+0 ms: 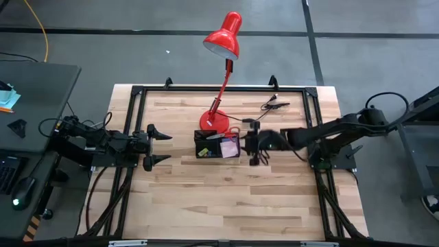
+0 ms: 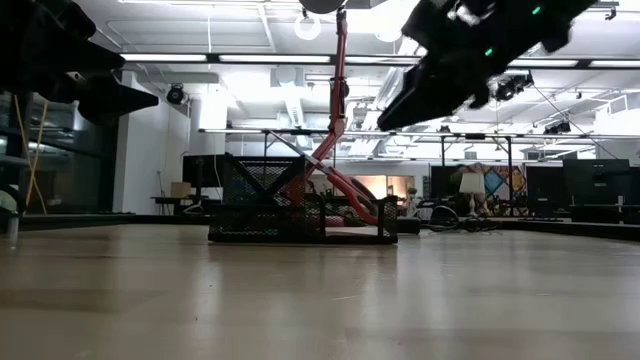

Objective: Pick and place office supplies into organizer
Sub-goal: Put the red scissors into the black desk organizer

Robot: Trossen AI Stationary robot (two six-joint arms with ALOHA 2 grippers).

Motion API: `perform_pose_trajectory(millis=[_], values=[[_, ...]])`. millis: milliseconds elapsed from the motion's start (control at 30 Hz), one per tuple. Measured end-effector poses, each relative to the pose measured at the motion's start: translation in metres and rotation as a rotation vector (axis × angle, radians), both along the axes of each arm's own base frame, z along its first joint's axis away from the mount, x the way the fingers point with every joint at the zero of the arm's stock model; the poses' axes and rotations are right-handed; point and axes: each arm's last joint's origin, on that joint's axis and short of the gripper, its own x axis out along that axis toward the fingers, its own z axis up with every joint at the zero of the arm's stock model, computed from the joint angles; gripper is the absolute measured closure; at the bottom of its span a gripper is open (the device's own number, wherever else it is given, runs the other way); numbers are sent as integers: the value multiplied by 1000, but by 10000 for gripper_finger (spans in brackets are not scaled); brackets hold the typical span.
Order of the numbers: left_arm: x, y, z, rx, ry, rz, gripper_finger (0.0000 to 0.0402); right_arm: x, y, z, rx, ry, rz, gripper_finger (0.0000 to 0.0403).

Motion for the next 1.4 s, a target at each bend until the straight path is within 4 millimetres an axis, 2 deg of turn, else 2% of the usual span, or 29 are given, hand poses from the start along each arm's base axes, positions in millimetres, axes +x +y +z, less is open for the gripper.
perform_pose_trajectory(millis=[133, 300, 433, 833, 1033, 1300, 1400], values=[[0, 0, 0, 0, 0, 0, 21, 4, -20, 3, 69, -34, -43, 220], [0, 0, 0, 0, 0, 0, 21, 3, -31, -2, 61, 21, -88, 196], [0, 0, 0, 0, 0, 0, 21, 9, -30, -15, -35, 86, -46, 196], [0, 0, 0, 0, 0, 0, 21, 19, -31, -47, -118, 203, -42, 234], [0, 0, 0, 0, 0, 0, 21, 25, -31, -49, -169, 176, -32, 242], [0, 0, 0, 0, 0, 0, 21, 24, -36, -50, -228, 196, -32, 226], [0, 0, 0, 0, 0, 0, 21, 24, -39, -49, -308, 221, -43, 228]])
